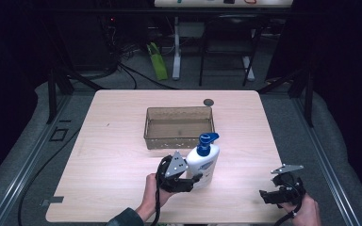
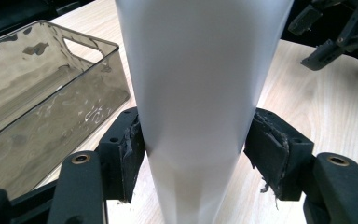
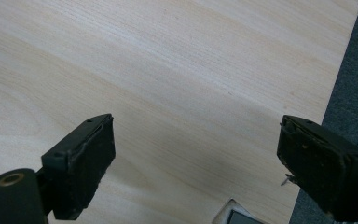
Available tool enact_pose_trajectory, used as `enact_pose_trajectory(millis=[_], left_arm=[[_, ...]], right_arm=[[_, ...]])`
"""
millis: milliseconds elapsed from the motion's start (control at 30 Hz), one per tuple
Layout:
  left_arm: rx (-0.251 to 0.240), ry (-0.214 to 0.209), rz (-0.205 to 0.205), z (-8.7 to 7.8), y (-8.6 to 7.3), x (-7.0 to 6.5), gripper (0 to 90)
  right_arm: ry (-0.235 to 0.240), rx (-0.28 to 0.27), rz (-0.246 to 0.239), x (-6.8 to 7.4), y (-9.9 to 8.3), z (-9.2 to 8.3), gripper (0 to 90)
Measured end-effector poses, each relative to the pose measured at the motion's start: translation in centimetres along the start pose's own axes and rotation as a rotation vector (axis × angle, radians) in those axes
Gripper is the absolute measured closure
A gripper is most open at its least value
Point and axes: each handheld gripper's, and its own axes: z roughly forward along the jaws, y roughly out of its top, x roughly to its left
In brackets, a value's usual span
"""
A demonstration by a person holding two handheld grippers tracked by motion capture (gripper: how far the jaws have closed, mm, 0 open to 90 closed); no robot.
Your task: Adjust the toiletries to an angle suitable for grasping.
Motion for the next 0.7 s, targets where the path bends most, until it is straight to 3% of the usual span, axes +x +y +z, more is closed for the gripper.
enact_pose_trajectory(millis=[700], left_arm=[[0.009, 0.010, -0.022, 2.9, 1.8, -0.1, 38.1]], right_arm=[[-0.001, -0.003, -0.003, 0.0, 0.0, 0.0, 10.8]])
